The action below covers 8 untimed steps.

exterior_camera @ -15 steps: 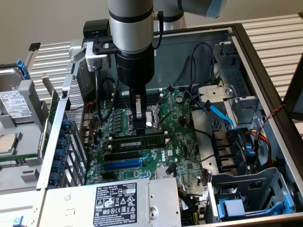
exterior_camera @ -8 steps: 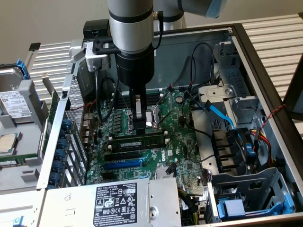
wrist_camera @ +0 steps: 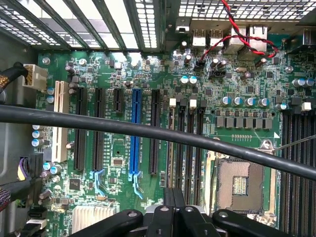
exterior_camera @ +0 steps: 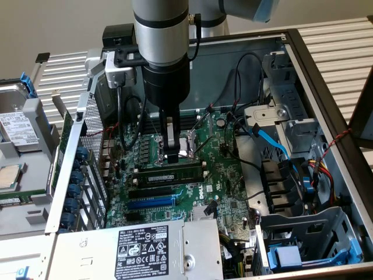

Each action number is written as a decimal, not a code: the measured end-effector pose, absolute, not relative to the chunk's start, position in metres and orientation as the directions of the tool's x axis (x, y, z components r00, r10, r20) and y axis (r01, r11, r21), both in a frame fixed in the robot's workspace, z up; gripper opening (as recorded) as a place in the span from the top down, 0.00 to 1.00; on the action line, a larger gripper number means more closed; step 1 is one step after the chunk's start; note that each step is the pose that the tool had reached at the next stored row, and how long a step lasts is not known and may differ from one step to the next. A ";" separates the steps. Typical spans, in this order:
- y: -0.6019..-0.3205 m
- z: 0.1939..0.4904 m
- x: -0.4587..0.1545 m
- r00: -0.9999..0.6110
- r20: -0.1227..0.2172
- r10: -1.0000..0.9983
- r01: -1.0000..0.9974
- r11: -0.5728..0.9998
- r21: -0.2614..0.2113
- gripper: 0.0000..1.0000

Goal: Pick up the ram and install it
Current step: 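Press down the ram until it locks into place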

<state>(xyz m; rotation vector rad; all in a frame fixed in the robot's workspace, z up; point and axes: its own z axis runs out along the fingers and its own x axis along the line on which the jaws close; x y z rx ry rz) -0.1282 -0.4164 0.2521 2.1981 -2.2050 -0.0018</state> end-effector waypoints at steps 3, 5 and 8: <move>-0.416 0.252 -0.128 -0.003 0.019 -1.000 -1.000 0.003 0.021 0.89; -0.416 0.252 -0.128 -0.003 0.019 -1.000 -1.000 0.003 0.021 0.89; -0.416 0.251 -0.130 -0.003 0.019 -1.000 -1.000 0.003 0.021 0.89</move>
